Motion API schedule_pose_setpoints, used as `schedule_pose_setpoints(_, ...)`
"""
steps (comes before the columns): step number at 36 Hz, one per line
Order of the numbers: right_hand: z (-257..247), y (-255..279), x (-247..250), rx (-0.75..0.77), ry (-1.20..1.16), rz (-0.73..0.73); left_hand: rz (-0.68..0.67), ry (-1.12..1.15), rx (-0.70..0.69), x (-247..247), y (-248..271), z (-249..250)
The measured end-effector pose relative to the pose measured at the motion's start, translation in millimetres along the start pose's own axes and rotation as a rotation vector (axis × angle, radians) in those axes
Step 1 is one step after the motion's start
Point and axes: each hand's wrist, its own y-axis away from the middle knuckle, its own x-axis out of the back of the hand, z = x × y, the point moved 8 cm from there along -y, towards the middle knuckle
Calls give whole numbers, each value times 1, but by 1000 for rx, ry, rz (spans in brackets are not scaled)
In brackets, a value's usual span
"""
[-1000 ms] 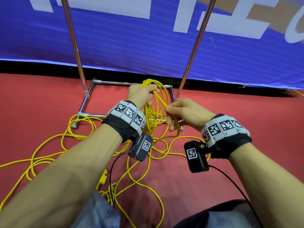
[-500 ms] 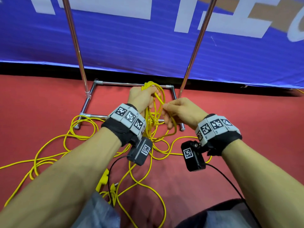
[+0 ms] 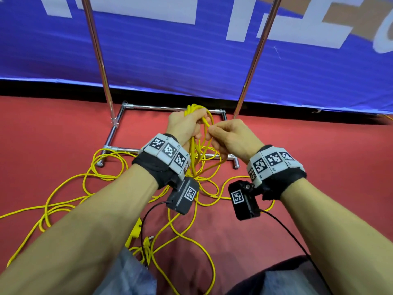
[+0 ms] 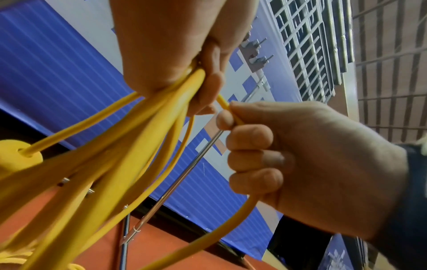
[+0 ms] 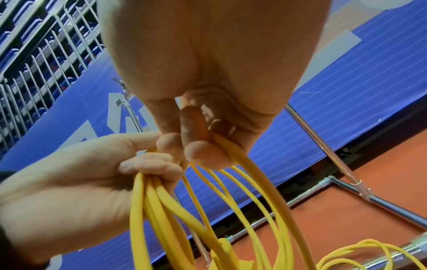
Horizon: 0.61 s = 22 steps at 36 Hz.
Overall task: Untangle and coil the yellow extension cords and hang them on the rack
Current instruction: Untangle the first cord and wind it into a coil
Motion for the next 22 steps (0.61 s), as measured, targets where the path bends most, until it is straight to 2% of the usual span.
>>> schedule_pose_setpoints(6,-2,0,-5,17,-7,21,41,-36,-2,8,-5,1)
schedule_pose_setpoints(13,4,8,-13,-110,-212,-175,115,-18,-71,12,-5,13)
schedule_pose_setpoints(22,14,14,-5,-156,-171,-246,193,94,-56,32,-16,20)
